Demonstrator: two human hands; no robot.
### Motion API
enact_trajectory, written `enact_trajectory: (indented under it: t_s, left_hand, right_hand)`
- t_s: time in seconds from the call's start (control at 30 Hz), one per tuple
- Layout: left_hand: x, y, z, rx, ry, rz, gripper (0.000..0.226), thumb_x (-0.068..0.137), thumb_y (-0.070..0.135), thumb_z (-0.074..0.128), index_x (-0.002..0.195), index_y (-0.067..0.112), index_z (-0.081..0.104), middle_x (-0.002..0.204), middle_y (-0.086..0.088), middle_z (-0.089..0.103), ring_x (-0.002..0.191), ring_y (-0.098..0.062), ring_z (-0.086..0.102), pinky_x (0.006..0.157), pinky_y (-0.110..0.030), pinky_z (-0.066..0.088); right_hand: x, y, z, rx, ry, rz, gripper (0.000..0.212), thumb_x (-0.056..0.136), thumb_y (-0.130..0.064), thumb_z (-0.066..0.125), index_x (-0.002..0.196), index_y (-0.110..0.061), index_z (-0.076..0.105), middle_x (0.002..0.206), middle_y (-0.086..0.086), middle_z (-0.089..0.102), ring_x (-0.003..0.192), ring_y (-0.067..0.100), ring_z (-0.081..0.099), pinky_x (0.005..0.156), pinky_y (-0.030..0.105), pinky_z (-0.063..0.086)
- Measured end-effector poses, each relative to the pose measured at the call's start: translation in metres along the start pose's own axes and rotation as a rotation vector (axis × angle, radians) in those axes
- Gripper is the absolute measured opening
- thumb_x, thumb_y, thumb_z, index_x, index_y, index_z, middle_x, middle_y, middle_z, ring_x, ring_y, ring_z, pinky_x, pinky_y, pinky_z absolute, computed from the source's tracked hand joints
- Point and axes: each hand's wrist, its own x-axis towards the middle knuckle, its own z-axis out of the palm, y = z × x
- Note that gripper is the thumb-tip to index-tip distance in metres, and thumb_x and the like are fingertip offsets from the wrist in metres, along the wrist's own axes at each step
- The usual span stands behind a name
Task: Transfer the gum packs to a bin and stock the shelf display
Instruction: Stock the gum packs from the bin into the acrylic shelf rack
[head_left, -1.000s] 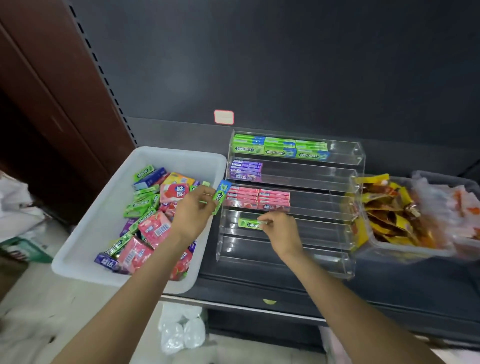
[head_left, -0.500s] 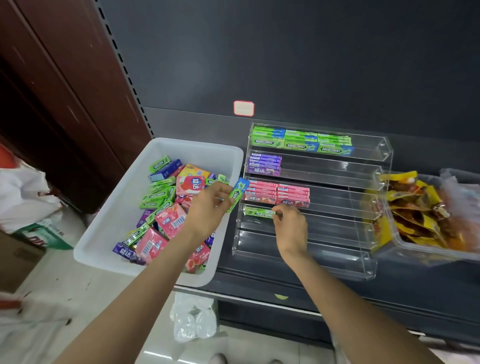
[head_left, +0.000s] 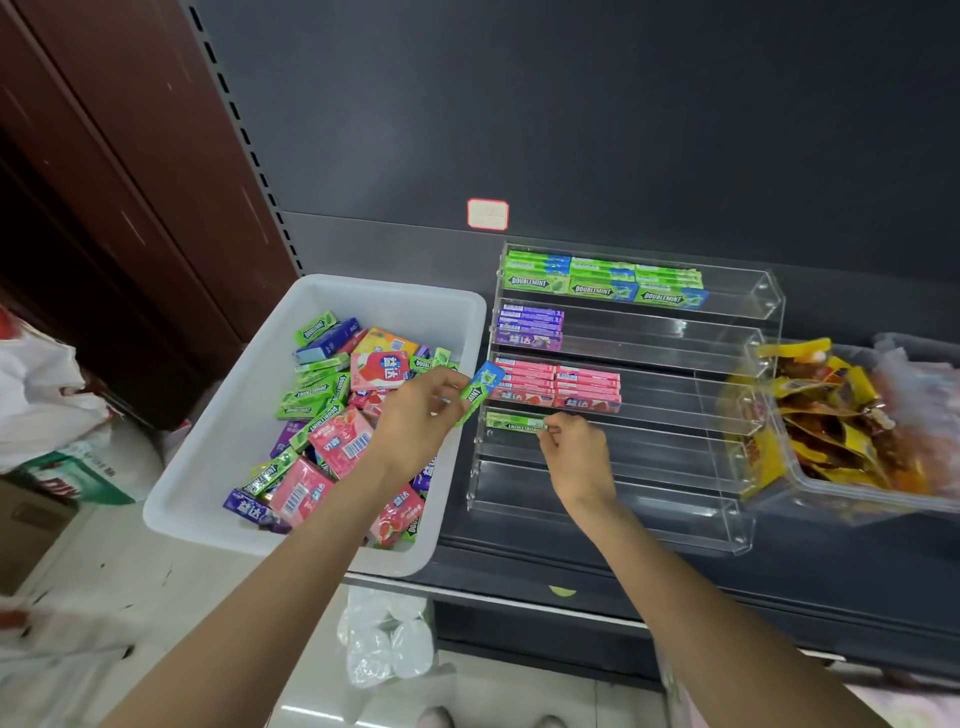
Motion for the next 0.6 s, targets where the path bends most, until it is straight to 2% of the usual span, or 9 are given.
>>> enact_trajectory:
  t_s: [0.1,0.2,0.27,0.33,0.37,0.43,0.5,0.6]
  left_hand:
    - [0.002,0.0,0.0,0.06,-0.019,0.036,0.021,0.091,0.015,0.059,0.111,0.015,0.063,0.093,0.007,0.06,0.086,-0.014,0.06,0.067,-0.014,0.046]
    - [0.005,0.0,0.0,0.172,-0.05,0.118,0.025,0.09,0.014,0.059,0.114,0.014,0.065,0.101,0.0,0.065,0.082,-0.013,0.059,0.064,-0.012,0.042]
    - [0.007,0.001,0.004,0.207,-0.1,0.173,0.026,0.09,0.013,0.06,0.115,0.014,0.065,0.103,-0.003,0.066,0.081,-0.01,0.057,0.065,-0.008,0.041]
    - [0.009,0.003,0.01,0.195,-0.144,0.201,0.026,0.089,0.012,0.061,0.114,0.013,0.065,0.106,-0.005,0.066,0.083,-0.008,0.056,0.071,-0.008,0.044]
    - [0.01,0.004,0.012,0.181,-0.146,0.208,0.025,0.089,0.012,0.061,0.114,0.013,0.065,0.107,-0.005,0.066,0.086,-0.009,0.057,0.078,-0.013,0.048]
    - [0.012,0.002,0.012,0.197,-0.088,0.205,0.028,0.089,0.014,0.061,0.117,0.015,0.063,0.114,-0.004,0.063,0.098,-0.012,0.058,0.091,-0.024,0.049]
    - [0.015,-0.006,0.009,0.308,-0.011,0.183,0.038,0.09,0.017,0.06,0.128,0.017,0.055,0.13,-0.005,0.054,0.119,-0.018,0.049,0.1,-0.029,0.04]
    - [0.018,-0.018,0.003,0.403,-0.073,0.104,0.053,0.09,0.02,0.06,0.14,0.019,0.041,0.145,-0.005,0.038,0.133,-0.023,0.036,0.108,-0.034,0.034]
  right_hand:
    - [0.0,-0.001,-0.01,0.042,-0.037,-0.022,0.027,0.093,-0.016,0.055,0.119,-0.01,0.062,0.111,0.007,0.066,0.096,0.019,0.065,0.086,0.033,0.054]
    - [-0.003,-0.011,-0.033,0.277,0.014,-0.117,0.042,0.088,-0.014,0.062,0.129,-0.018,0.055,0.116,-0.001,0.061,0.101,0.011,0.06,0.09,0.027,0.049]
    - [-0.006,-0.021,-0.046,0.387,-0.05,-0.185,0.046,0.084,-0.014,0.068,0.127,-0.024,0.055,0.111,-0.004,0.06,0.098,0.007,0.06,0.087,0.022,0.048]
    - [-0.007,-0.026,-0.052,0.397,-0.077,-0.236,0.033,0.083,-0.011,0.069,0.114,-0.02,0.063,0.101,-0.004,0.064,0.09,0.009,0.062,0.082,0.019,0.049]
    - [-0.006,-0.025,-0.052,0.386,-0.052,-0.237,0.026,0.082,-0.01,0.069,0.107,-0.017,0.067,0.094,-0.004,0.065,0.085,0.009,0.062,0.078,0.015,0.049]
    - [-0.004,-0.018,-0.052,0.371,0.024,-0.175,0.018,0.082,-0.009,0.07,0.1,-0.014,0.069,0.086,-0.005,0.067,0.077,0.007,0.061,0.07,0.005,0.045]
    - [-0.003,-0.006,-0.049,0.332,0.075,-0.098,0.018,0.082,-0.009,0.07,0.099,-0.012,0.07,0.088,-0.002,0.069,0.075,0.002,0.06,0.068,0.002,0.045]
    - [-0.004,0.005,-0.037,0.239,0.061,-0.043,0.016,0.082,-0.011,0.071,0.098,-0.012,0.07,0.092,0.002,0.071,0.078,0.005,0.061,0.077,0.015,0.051]
